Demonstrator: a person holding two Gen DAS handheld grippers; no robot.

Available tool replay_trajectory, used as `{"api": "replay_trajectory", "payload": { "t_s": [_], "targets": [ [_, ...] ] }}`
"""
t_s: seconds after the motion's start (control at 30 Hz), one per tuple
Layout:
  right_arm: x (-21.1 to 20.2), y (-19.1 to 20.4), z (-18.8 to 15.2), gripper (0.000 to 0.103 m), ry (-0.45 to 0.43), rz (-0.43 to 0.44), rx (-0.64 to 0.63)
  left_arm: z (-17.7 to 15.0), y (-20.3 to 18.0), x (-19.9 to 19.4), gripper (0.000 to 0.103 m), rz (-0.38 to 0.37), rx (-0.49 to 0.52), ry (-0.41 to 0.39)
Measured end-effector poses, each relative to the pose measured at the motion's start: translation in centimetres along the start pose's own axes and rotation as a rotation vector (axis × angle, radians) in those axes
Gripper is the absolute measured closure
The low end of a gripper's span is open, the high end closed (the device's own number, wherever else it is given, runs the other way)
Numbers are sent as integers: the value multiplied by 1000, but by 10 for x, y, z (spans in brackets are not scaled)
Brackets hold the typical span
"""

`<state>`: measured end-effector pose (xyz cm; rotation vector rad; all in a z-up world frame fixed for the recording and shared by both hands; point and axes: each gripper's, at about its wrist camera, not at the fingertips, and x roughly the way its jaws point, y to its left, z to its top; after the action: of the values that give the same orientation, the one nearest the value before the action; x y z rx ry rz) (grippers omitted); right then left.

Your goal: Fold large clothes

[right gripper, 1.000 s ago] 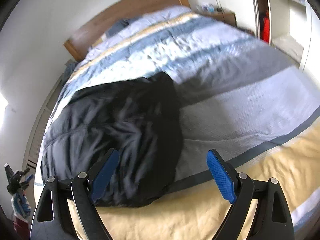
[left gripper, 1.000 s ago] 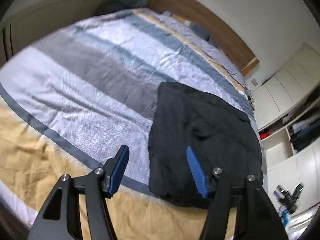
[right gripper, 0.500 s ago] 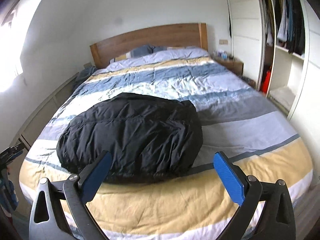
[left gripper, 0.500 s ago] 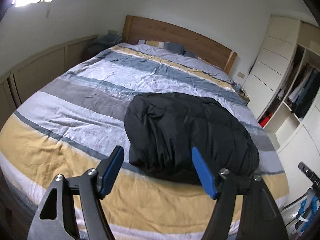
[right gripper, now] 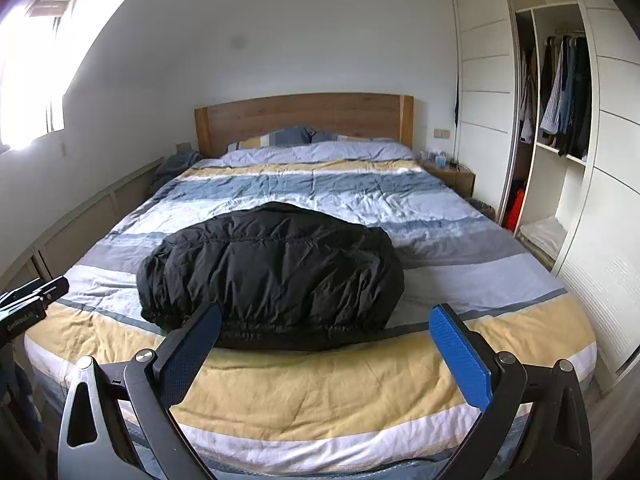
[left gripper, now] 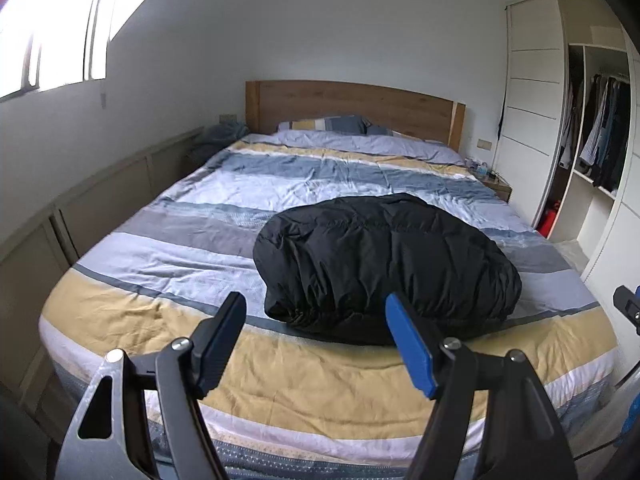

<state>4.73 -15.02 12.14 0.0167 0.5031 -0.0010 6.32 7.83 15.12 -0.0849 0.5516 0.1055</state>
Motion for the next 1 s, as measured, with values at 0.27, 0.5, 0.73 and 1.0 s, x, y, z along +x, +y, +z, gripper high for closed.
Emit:
{"api": "replay_trajectory", "payload": {
  "t_s": [0.27, 0.5, 0.73, 1.0],
  "targets": [
    [-21, 7, -7, 1, -44, -5, -8, -8, -26, -30, 32, 32, 34, -66],
    [-32, 17, -8, 1, -85, -28, -53, -10, -44, -48, 32, 49, 70, -120],
    [-40, 19, -6, 1, -122, -38, -63, -10, -52, -61, 32, 16, 75, -159],
    [-44, 22, -7, 1, -141, -40, -75, -11, -55, -61, 32, 2, 79, -172]
  ]
}}
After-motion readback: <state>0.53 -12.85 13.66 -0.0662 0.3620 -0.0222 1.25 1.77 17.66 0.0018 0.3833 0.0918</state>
